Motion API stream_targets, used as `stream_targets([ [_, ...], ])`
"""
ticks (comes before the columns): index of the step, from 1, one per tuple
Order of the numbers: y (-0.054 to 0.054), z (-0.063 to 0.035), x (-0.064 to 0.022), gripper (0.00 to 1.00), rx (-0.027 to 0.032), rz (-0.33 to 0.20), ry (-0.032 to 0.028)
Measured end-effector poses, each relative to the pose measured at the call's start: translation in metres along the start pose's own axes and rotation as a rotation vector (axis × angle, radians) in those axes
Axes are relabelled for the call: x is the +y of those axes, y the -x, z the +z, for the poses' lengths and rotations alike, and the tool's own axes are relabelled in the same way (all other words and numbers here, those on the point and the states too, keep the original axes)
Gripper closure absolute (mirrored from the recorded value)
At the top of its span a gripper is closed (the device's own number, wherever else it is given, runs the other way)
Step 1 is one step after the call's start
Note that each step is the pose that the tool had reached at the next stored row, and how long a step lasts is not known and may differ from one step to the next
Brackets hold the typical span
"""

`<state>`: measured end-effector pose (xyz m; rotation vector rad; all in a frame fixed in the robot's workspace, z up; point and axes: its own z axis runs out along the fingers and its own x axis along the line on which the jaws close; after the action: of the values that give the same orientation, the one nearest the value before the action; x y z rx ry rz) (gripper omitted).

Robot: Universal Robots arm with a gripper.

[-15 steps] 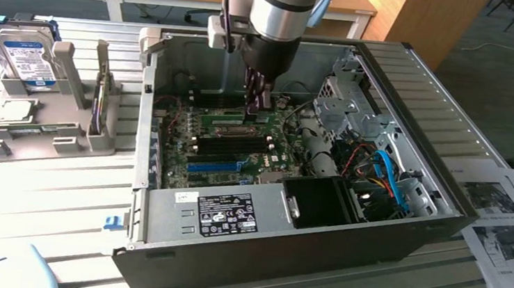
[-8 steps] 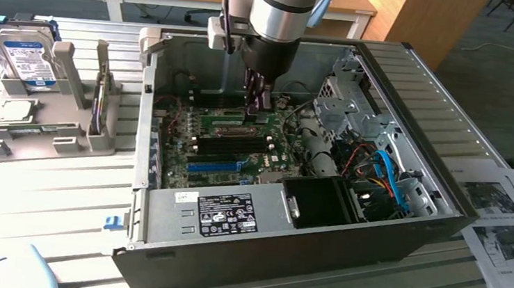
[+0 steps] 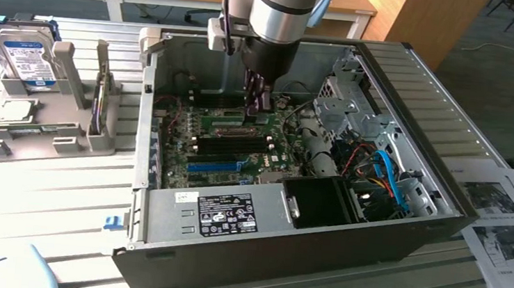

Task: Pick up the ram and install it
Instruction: 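Insert the ram into the slot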

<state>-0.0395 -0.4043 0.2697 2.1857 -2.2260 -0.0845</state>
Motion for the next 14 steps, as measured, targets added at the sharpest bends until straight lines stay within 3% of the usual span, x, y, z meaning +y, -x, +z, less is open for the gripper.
stream_targets([
  [14, -0.0002, 0.0082, -0.0004, 0.89, 0.0001, 0.000, 0.0001],
])
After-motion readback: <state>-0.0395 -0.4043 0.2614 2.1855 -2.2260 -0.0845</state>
